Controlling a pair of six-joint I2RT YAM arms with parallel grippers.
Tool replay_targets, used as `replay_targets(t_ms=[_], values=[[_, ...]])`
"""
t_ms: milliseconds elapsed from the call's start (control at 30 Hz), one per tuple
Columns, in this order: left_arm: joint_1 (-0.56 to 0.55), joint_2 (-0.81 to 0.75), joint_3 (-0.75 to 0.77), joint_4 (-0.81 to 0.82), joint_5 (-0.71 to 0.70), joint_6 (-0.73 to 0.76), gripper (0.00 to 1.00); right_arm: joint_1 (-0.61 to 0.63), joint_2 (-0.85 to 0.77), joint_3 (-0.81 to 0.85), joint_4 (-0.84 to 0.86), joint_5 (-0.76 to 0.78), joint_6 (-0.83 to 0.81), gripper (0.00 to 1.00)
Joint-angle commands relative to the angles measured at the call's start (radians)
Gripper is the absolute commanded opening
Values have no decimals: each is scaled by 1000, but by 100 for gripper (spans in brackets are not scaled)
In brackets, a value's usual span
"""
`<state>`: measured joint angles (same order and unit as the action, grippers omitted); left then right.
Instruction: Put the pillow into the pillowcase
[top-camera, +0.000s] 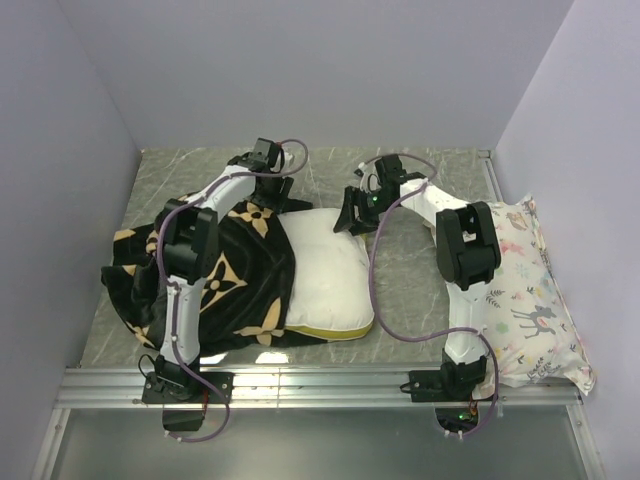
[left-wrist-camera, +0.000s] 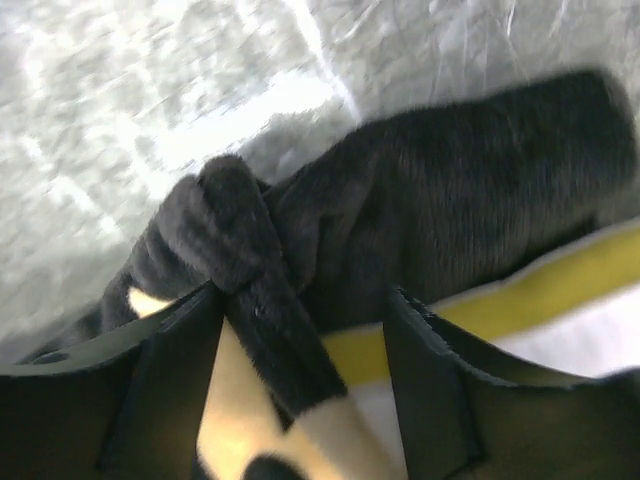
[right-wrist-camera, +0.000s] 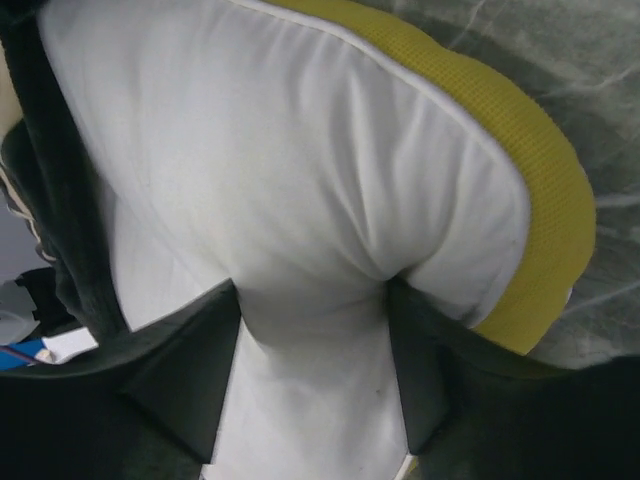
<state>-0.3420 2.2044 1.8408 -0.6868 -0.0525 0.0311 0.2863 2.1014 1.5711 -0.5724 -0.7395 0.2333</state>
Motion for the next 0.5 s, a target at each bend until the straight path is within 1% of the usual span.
replay_targets(t_ms=[0, 67, 100, 133, 167, 200, 233, 267, 300, 333, 400, 433, 467], values=[[-6, 58, 52, 72, 81, -23, 62, 17, -24, -59, 43, -86, 43, 58], [-8, 99, 83, 56, 191, -23, 52, 16, -21, -65, 71, -100, 47, 50], [-8, 109, 84, 49, 232, -25, 35, 17, -20, -63, 77, -103, 54, 41], [-12, 118, 95, 43, 331, -64, 18, 17, -15, -53, 98, -107, 72, 31], [-17, 117, 95, 40, 379, -75, 10, 16, -14, -45, 108, -110, 84, 31], [-18, 112, 92, 56, 460, -83, 4, 16, -6, -37, 118, -118, 98, 21], [-20, 85, 87, 75, 529, -126, 0, 17, -3, -19, 134, -127, 115, 16], [-28, 65, 63, 120, 643, -166, 0, 25, 0, -7, 153, -145, 130, 11], [-32, 43, 51, 166, 696, -215, 0, 30, 3, 7, 157, -147, 155, 0], [-38, 8, 43, 272, 739, -329, 0, 46, 2, 30, 164, -152, 165, 0], [-63, -18, 44, 373, 834, -452, 0, 60, -20, 41, 189, -179, 205, 0], [-72, -28, 54, 473, 853, -577, 0, 73, -35, 32, 200, -188, 224, 0], [-90, -29, 76, 510, 861, -642, 0, 89, -53, 14, 233, -210, 268, 0]])
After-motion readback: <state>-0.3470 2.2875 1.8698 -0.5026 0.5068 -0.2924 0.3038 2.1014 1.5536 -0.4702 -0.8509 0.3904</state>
